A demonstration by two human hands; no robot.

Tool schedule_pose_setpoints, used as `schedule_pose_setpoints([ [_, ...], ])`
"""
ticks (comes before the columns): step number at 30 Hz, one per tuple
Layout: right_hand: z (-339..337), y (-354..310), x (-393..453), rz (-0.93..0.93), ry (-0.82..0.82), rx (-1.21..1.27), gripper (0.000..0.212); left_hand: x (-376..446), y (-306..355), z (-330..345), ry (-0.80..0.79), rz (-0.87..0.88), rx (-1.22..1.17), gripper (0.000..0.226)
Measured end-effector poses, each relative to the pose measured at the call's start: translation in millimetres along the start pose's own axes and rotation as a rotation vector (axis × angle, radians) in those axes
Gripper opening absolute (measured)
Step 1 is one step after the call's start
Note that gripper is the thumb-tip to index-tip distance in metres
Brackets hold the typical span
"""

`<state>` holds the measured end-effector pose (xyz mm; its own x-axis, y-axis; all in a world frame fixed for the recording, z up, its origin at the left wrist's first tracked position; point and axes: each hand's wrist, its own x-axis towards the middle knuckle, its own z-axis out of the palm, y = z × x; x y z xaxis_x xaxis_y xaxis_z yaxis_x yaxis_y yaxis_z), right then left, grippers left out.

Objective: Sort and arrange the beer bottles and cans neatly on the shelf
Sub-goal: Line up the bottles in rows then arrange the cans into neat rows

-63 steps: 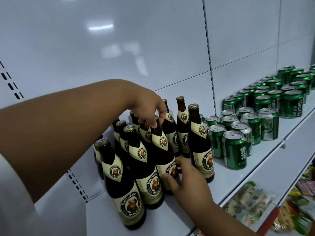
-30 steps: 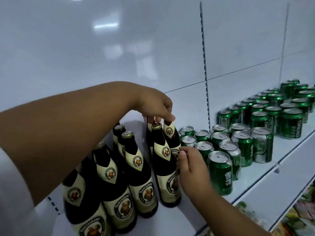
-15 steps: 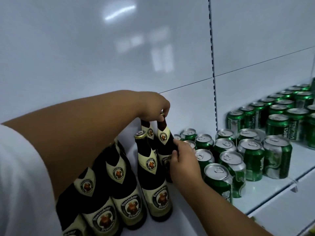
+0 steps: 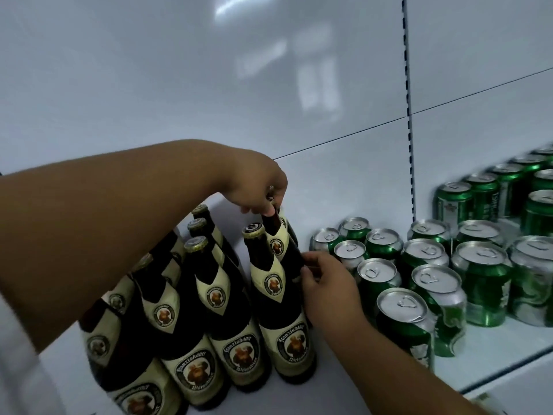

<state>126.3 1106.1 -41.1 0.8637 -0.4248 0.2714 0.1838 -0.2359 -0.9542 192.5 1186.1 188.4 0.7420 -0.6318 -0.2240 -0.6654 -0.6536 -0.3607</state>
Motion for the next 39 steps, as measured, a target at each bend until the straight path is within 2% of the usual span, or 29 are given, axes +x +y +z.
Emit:
schedule_pose_setpoints([
  [8,12,8,8,0.065,-0.049,0.154,0.026,-7,-11,-1,-0.087,-0.076,-0.079,0.014],
  [12,12,4,14,0.078,0.002,0.275,0.018,-3,-13,-4,-0.022,-0.16,-0.181,0.021],
  [16,21,5,25,0.401,-0.013,0.657,0.044,18,-12,3,0.151,-0.24,-0.077,0.023],
  [18,24,9,31,0.488,-0.031,0.73,0.058,28,-9,6,0.186,-0.245,-0.003,0.024],
  [20,26,10,32,0.518,-0.056,0.742,0.07,33,-8,6,0.159,-0.245,0.037,0.025],
  [23,26,11,33,0.511,-0.074,0.733,0.076,33,-9,4,0.089,-0.243,0.019,0.022],
  [29,28,9,37,0.498,-0.122,0.624,0.069,24,-19,7,0.065,-0.231,0.045,0.023],
  [36,17,2,39,0.478,-0.285,0.524,0.071,12,-36,16,0.054,-0.227,0.036,0.023],
  [39,23,7,40,0.46,-0.281,0.513,0.069,8,-41,20,0.06,-0.218,0.054,0.026],
])
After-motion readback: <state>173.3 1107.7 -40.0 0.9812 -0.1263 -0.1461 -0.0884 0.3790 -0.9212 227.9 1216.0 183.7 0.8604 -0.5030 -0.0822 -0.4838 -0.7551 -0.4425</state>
